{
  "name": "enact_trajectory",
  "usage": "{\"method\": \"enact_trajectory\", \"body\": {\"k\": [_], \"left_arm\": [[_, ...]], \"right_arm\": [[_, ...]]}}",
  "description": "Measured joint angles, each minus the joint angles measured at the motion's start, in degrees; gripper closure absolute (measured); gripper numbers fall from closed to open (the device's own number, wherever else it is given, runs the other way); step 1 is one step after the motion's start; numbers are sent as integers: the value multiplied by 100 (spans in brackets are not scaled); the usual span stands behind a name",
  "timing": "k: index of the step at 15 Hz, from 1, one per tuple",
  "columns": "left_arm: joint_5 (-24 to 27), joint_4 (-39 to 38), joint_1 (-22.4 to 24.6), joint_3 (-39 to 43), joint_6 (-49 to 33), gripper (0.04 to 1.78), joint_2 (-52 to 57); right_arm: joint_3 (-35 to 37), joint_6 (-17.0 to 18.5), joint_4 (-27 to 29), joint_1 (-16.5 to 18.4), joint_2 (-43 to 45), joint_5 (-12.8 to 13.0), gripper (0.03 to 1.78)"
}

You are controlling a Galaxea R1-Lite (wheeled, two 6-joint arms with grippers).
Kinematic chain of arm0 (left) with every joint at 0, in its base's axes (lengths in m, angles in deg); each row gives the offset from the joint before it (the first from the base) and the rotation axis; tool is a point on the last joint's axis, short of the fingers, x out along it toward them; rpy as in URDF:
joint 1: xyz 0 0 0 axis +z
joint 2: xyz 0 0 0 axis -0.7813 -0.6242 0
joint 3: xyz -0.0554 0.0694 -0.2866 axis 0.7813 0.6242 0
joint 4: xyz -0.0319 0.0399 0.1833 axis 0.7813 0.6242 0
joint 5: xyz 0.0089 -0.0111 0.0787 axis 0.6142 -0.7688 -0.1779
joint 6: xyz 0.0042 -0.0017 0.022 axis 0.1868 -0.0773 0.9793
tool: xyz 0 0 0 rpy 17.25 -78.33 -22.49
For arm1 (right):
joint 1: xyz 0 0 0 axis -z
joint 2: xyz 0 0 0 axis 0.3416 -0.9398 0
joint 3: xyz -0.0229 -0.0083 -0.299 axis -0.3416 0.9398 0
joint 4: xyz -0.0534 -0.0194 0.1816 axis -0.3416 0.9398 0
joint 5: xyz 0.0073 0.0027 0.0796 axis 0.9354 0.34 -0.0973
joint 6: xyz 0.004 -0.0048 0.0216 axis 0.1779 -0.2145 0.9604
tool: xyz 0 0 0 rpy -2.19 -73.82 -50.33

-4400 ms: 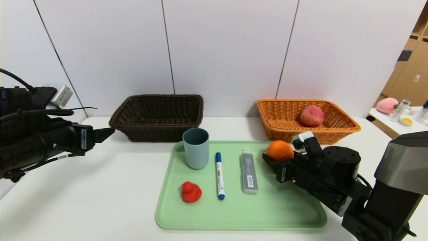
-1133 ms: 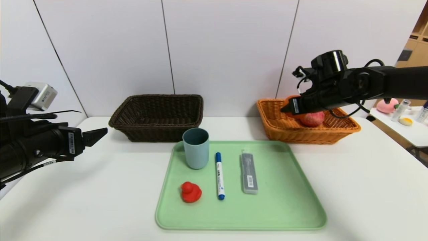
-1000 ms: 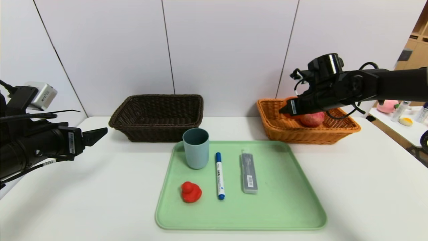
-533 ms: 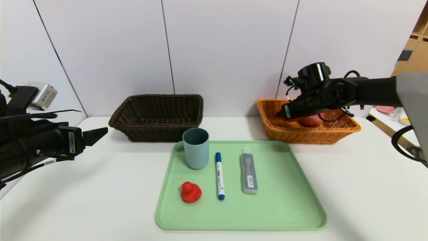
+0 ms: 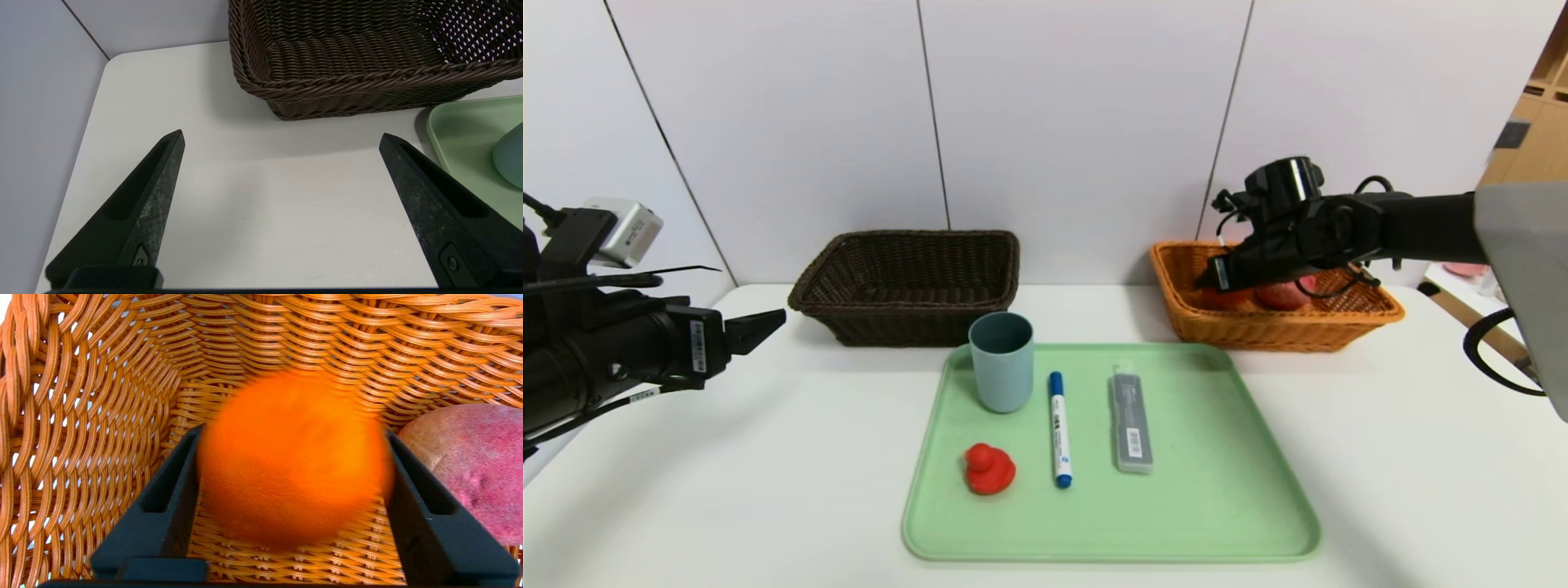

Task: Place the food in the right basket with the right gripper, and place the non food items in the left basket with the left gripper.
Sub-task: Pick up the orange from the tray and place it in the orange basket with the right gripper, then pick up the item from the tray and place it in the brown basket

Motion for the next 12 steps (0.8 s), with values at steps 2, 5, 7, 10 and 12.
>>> {"method": "enact_trajectory", "body": {"k": [2,5,7,10,12], "left_arm": [[0,0,0,2,-7,13,2],[-5,0,0,7,-11,13,12],[-5,0,2,7,-18,13,26],[-7,-2,2,7,-21,13,65],[-16,0,2,22,-22,13,87]], "right_arm": [[13,0,4,2,12,17,39],[33,0,15,2,96,17,30],[44,-4,41,5,266,61,25],[101,-4,146,-26,819,215,20],[206,90,417,-119,1298,223,18]]}}
